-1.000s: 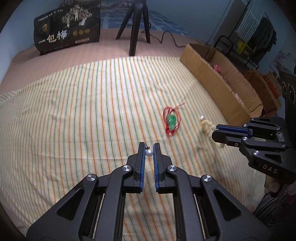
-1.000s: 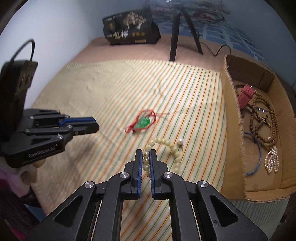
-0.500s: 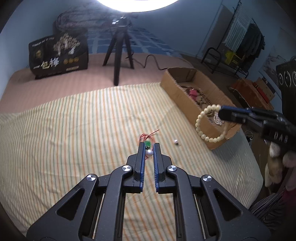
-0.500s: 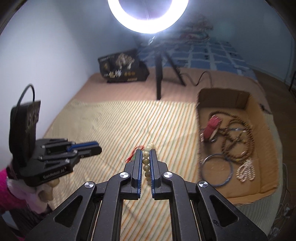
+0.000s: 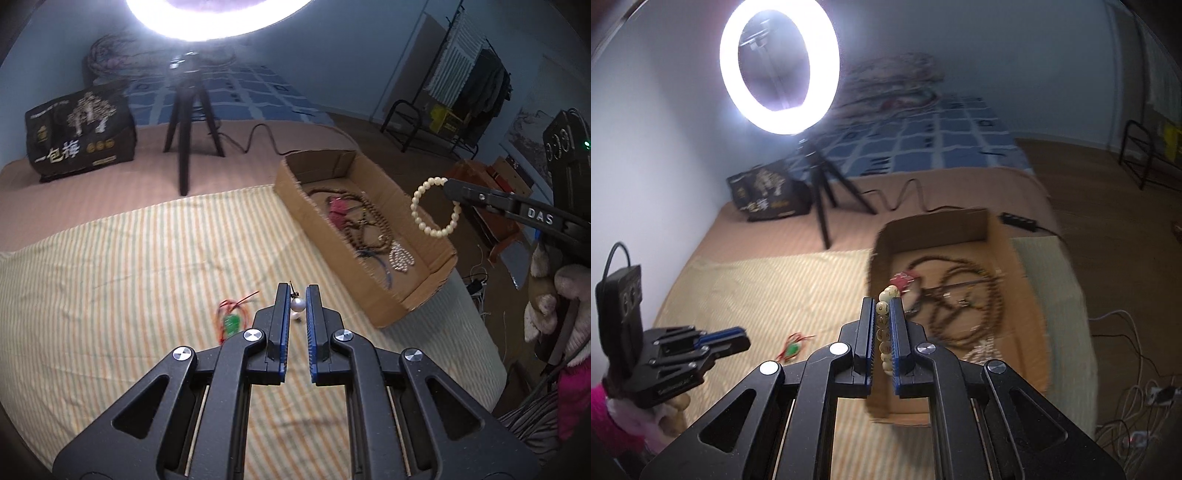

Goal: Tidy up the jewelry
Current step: 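Lift and carry the pearl stud and cream bracelet over the cardboard box with both grippers, then open the right gripper dropping the bracelet while the left gripper drops the pearl stud into the box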

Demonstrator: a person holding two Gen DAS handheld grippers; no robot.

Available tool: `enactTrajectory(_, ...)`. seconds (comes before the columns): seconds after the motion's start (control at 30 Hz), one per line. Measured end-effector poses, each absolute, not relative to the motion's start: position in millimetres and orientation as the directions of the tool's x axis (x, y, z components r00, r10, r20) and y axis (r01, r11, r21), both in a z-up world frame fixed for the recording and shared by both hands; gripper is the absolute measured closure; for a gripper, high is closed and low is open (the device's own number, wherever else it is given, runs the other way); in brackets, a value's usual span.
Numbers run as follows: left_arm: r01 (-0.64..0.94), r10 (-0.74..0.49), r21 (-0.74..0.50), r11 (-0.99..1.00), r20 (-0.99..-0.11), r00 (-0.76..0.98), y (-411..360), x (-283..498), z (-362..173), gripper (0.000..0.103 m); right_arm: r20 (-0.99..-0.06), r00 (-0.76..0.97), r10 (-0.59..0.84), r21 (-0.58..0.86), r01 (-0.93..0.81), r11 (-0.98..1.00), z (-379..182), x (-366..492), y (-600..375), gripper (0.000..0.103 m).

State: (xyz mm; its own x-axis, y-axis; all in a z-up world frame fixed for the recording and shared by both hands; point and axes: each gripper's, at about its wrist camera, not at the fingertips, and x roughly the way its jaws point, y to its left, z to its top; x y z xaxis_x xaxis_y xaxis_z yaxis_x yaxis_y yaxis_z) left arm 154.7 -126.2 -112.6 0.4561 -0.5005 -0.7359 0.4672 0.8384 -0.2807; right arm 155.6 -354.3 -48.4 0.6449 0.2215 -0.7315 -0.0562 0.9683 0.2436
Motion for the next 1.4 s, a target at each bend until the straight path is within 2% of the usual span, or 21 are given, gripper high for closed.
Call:
enactTrajectory(0.27, 0.530, -0.538, -0.274, 0.803, -0.716, 0.445, -174.8, 156.3, -101.8, 0.097, -0.748, 0.644, 0.160, 0.224, 0.019, 0.974, -52.4, 161.1, -389.0, 0.097)
enactTrajectory(0.63, 0.575, -0.559, -0.277, 0.770, -0.726, 0.400, -229.1, 160.6, -112.5, 0.097, -0.783, 0.608, 0.134, 0.216, 0.063, 0.974, -74.2, 169.2, -403.7, 0.097)
enactTrajectory(1.23, 0.579, -0.554, -0.289, 0.763, -0.753, 0.355, -256.3, 164.6, -130.6, 0.097, -0.809, 0.572, 0.132, 0.231, 0.103, 0.967, -94.7, 173.6, -410.2, 0.096)
enactTrajectory(1.27, 0.579, -0.550, -0.286, 0.763, -0.758, 0.351, -256.9, 164.6, -131.2, 0.095, -0.811, 0.571, 0.130, 0.231, 0.107, 0.967, -94.6, 173.9, -410.2, 0.089)
enactTrajectory(1.3, 0.579, -0.547, -0.283, 0.764, -0.761, 0.349, -257.2, 165.4, -132.0, 0.090, -0.811, 0.571, 0.125, 0.228, 0.111, 0.967, -94.1, 173.9, -410.4, 0.075)
enactTrajectory(1.37, 0.582, -0.545, -0.277, 0.765, -0.759, 0.356, -256.4, 164.0, -131.4, 0.073, -0.809, 0.578, 0.106, 0.216, 0.124, 0.968, -92.4, 173.2, -410.5, 0.054)
enactTrajectory(1.4, 0.582, -0.544, -0.273, 0.766, -0.757, 0.362, -256.4, 163.2, -130.9, 0.073, -0.802, 0.588, 0.100, 0.215, 0.128, 0.968, -90.5, 172.2, -410.8, 0.052)
